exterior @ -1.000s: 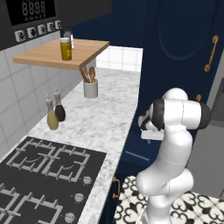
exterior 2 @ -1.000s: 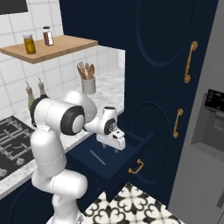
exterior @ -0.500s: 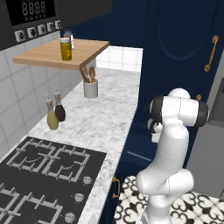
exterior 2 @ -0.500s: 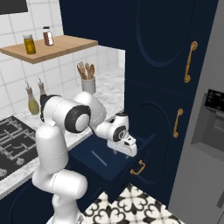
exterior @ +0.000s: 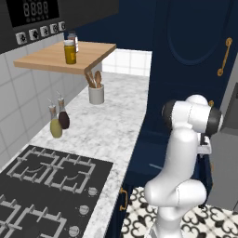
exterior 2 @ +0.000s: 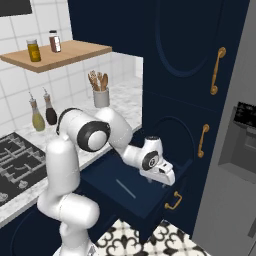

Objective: Take a straw from the drawer in front and place it inside the glass cup on the dining counter.

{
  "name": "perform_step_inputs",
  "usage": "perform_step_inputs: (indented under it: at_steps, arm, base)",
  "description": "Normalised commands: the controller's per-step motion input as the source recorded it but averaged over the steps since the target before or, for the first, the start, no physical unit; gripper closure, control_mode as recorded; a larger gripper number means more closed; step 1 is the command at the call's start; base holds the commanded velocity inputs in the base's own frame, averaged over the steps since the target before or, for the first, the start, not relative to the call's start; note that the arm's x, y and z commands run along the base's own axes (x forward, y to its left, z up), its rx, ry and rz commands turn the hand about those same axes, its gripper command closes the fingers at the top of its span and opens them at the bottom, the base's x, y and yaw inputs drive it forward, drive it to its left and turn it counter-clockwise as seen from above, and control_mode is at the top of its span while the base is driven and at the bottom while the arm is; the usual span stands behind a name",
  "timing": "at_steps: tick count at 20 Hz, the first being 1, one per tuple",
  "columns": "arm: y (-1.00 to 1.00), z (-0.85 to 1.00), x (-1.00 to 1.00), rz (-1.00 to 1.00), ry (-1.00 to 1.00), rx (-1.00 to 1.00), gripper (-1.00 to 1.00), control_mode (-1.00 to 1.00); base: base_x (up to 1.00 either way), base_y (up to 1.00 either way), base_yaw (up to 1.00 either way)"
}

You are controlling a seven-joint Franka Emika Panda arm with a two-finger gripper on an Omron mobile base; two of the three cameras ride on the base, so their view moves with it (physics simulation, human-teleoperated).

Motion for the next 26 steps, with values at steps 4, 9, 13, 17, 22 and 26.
perform_step_inputs:
  at_steps: [4, 9, 13, 17, 22, 26]
  arm:
    - [-0.63, 0.06, -0.47, 0.00, -0.16, -0.02, -1.00, -1.00]
    - [0.76, 0.26, -0.31, 0.13, -0.03, 0.00, -1.00, -1.00]
    - [1.00, 0.24, 0.00, 0.19, 0.00, 0.00, -1.00, -1.00]
    - [0.78, 0.04, 0.00, 0.19, 0.00, 0.00, -1.00, -1.00]
    - [0.43, -0.05, 0.10, 0.17, 0.00, 0.00, -1.00, -1.00]
    - [0.28, -0.14, 0.32, 0.20, 0.00, 0.00, -1.00, -1.00]
  base:
    - [0.00, 0.00, 0.00]
    - [0.00, 0.00, 0.00]
    - [0.00, 0.00, 0.00]
    - [0.00, 0.00, 0.00]
    - [0.00, 0.00, 0.00]
    - [0.00, 0.00, 0.00]
